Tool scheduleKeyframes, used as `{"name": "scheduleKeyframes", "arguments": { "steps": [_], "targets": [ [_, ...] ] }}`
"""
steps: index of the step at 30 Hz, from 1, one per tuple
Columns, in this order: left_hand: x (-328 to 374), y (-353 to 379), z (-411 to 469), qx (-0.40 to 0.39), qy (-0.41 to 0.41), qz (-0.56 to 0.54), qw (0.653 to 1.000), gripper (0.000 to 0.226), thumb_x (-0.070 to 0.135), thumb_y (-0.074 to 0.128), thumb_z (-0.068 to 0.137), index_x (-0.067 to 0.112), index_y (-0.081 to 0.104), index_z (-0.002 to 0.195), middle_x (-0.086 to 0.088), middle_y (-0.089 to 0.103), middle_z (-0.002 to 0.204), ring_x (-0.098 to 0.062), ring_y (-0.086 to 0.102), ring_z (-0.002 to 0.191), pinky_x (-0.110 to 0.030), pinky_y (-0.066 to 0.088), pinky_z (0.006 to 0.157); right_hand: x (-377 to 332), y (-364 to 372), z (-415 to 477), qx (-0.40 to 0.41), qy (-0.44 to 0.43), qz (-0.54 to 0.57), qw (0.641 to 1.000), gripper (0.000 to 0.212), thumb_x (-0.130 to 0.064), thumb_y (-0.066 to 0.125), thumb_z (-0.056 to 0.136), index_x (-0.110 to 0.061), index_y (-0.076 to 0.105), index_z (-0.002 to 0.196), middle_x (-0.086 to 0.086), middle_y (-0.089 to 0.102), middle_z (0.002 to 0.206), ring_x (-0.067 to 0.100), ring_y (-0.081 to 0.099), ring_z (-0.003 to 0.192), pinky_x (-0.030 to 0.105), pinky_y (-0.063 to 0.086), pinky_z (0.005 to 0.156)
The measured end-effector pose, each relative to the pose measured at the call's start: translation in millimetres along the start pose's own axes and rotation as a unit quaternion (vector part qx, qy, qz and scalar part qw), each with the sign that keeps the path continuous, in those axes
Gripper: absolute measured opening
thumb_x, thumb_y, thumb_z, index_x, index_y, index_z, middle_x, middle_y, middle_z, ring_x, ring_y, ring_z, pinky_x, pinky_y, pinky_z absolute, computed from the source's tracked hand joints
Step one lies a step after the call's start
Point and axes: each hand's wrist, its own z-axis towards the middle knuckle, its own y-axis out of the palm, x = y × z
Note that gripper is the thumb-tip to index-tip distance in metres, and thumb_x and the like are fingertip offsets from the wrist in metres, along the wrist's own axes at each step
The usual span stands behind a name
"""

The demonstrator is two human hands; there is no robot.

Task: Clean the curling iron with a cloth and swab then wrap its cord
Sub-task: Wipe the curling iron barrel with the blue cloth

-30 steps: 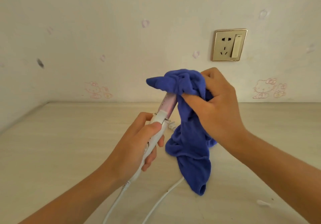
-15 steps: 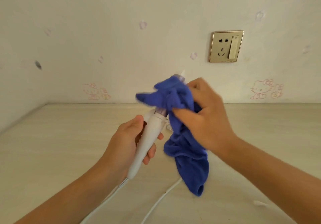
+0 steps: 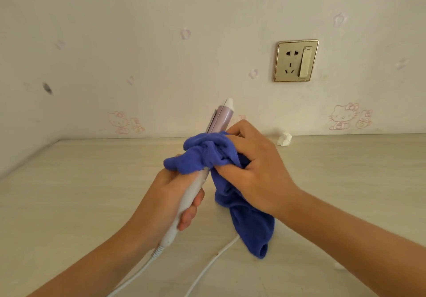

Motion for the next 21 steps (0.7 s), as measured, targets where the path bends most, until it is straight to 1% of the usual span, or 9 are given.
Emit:
{"name": "scheduleKeyframes", "arguments": {
  "steps": [1, 4, 7, 10, 12, 14, 17, 19, 21],
  "targets": [
    [1.0, -0.3, -0.8, -0.008, 0.002, 0.021, 1.0, 0.045, 0.054, 0.071, 0.074, 0.011, 0.059, 0.081, -0.008, 0.051, 0.058, -0.015, 0.033, 0.033, -0.02, 0.028, 0.038, 1.3, -1.9, 2.2, 0.006, 0.003, -0.014, 1.0, 0.01, -0.019, 0.066, 0.087, -0.025, 0.072, 0.092, -0.013, 0.054, 0.097, 0.015, 0.061, 0.087, 0.036, 0.052, 0.075],
    [4.4, -1.0, -0.5, -0.04, 0.004, 0.035, 0.999, 0.033, 0.037, 0.08, 0.075, 0.017, 0.063, 0.095, -0.005, 0.05, 0.059, -0.013, 0.034, 0.034, -0.019, 0.031, 0.036, 2.8, -20.1, 17.6, 0.098, 0.016, 0.001, 0.995, 0.017, -0.016, 0.068, 0.087, -0.033, 0.067, 0.086, -0.011, 0.055, 0.096, 0.008, 0.061, 0.085, 0.015, 0.047, 0.07],
    [5.2, 2.0, -0.7, -0.079, -0.042, 0.015, 0.996, 0.04, 0.035, 0.075, 0.074, 0.011, 0.062, 0.103, -0.004, 0.045, 0.054, -0.013, 0.032, 0.031, -0.019, 0.032, 0.036, 3.4, -33.2, 24.1, 0.147, 0.023, 0.023, 0.989, 0.01, -0.015, 0.07, 0.089, -0.024, 0.068, 0.086, -0.008, 0.056, 0.094, 0.006, 0.06, 0.082, 0.011, 0.044, 0.07],
    [5.0, -2.3, -2.5, -0.137, -0.135, -0.058, 0.98, 0.046, 0.042, 0.071, 0.067, 0.001, 0.059, 0.083, -0.003, 0.035, 0.047, -0.012, 0.029, 0.028, -0.017, 0.03, 0.033, -0.5, -18.0, 11.4, 0.059, -0.006, 0.048, 0.997, 0.013, -0.008, 0.071, 0.085, -0.019, 0.065, 0.079, -0.008, 0.054, 0.092, 0.011, 0.06, 0.082, 0.016, 0.044, 0.071],
    [5.2, -10.0, -1.0, -0.164, -0.183, -0.121, 0.962, 0.041, 0.04, 0.075, 0.062, 0.009, 0.049, 0.07, -0.002, 0.031, 0.045, -0.011, 0.029, 0.026, -0.016, 0.029, 0.03, -6.3, -5.5, 3.7, -0.018, -0.031, 0.053, 0.998, 0.022, -0.012, 0.07, 0.086, -0.032, 0.065, 0.08, -0.013, 0.052, 0.092, 0.014, 0.059, 0.085, 0.023, 0.047, 0.073],
    [5.8, -17.5, 3.2, -0.224, -0.211, -0.206, 0.929, 0.036, 0.035, 0.075, 0.068, 0.008, 0.059, 0.085, -0.001, 0.031, 0.048, -0.011, 0.029, 0.027, -0.015, 0.029, 0.031, -5.5, -5.2, 6.8, -0.022, -0.03, 0.027, 0.999, 0.023, -0.016, 0.069, 0.087, -0.038, 0.065, 0.082, -0.015, 0.051, 0.092, 0.014, 0.059, 0.085, 0.025, 0.048, 0.074],
    [8.1, -20.2, 6.9, -0.348, -0.247, -0.327, 0.844, 0.041, 0.032, 0.06, 0.086, 0.003, 0.06, 0.114, -0.003, 0.033, 0.053, -0.015, 0.032, 0.034, -0.019, 0.031, 0.035, -0.1, -19.4, 19.3, 0.079, 0.017, 0.041, 0.996, 0.009, -0.014, 0.07, 0.089, -0.022, 0.069, 0.085, -0.011, 0.054, 0.093, 0.008, 0.06, 0.082, 0.014, 0.046, 0.071],
    [4.8, -17.0, 7.5, -0.398, -0.259, -0.353, 0.806, 0.045, 0.037, 0.051, 0.089, 0.005, 0.054, 0.12, -0.001, 0.035, 0.055, -0.014, 0.034, 0.036, -0.02, 0.033, 0.035, 2.4, -27.4, 22.7, 0.118, 0.029, 0.053, 0.991, 0.006, -0.014, 0.07, 0.091, -0.019, 0.07, 0.088, -0.006, 0.057, 0.095, 0.007, 0.06, 0.082, 0.014, 0.046, 0.071],
    [-0.4, -15.7, 8.1, -0.428, -0.268, -0.37, 0.78, 0.05, 0.043, 0.046, 0.088, 0.006, 0.053, 0.121, 0.002, 0.036, 0.053, -0.011, 0.032, 0.033, -0.018, 0.031, 0.032, 0.4, -25.0, 17.9, 0.1, 0.008, 0.054, 0.993, 0.003, -0.011, 0.069, 0.088, -0.014, 0.069, 0.086, -0.004, 0.055, 0.093, 0.01, 0.059, 0.081, 0.014, 0.044, 0.07]
  ]
}}
